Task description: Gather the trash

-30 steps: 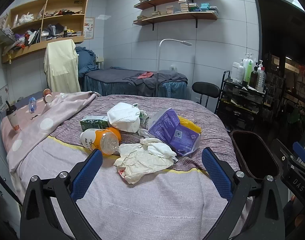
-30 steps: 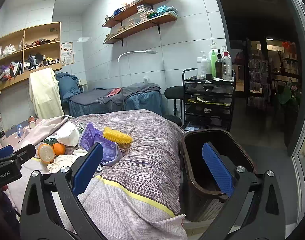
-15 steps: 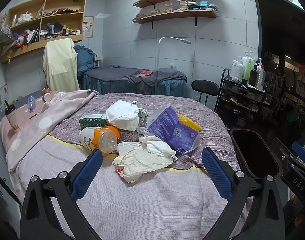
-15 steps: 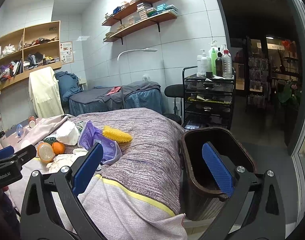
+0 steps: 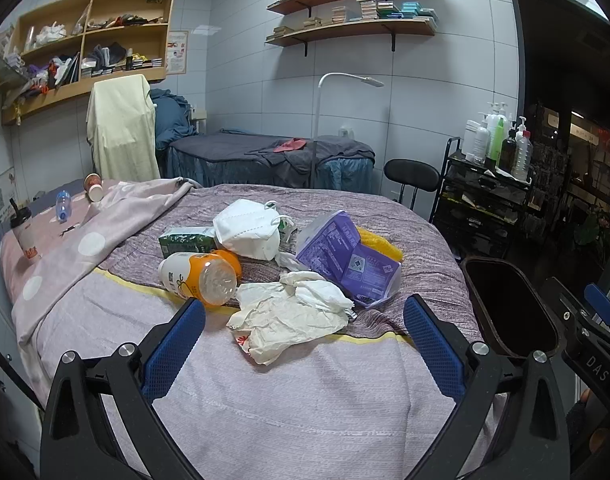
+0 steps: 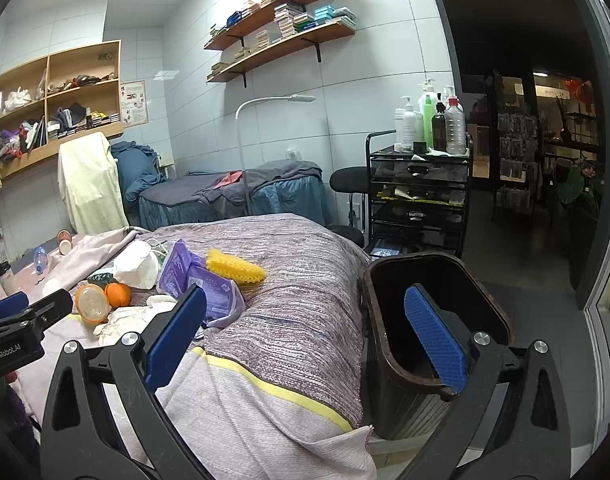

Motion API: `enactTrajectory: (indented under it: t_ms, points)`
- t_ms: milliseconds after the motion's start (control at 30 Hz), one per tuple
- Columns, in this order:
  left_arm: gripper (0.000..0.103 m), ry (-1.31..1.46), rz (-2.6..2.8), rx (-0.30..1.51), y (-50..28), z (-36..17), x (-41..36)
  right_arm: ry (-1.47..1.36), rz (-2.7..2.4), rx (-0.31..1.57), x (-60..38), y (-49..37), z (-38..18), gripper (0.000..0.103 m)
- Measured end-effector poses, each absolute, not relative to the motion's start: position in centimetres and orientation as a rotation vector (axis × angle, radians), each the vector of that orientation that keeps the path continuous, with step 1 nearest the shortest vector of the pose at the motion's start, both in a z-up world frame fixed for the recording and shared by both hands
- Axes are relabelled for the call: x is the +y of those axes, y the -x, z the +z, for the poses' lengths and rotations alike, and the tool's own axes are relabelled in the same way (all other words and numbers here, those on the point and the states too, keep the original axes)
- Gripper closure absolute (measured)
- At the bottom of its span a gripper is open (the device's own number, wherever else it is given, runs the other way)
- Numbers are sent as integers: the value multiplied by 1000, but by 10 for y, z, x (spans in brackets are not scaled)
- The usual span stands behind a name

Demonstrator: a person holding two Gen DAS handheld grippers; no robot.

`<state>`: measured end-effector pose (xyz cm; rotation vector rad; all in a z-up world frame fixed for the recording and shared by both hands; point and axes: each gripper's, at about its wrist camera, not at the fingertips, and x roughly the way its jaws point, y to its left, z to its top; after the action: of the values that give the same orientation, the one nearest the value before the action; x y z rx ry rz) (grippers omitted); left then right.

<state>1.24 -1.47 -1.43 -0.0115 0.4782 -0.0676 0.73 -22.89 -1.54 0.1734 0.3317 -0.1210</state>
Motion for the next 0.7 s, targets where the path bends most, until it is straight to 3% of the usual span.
enactTrajectory:
  t_ms: [367, 700]
  points:
    - [6, 25, -63, 517, -17, -26, -1, -161, -102, 362, -222, -14, -20, 5]
    - [6, 97, 4, 667, -34, -61, 56, -135, 136, 579, -194, -65, -44, 5]
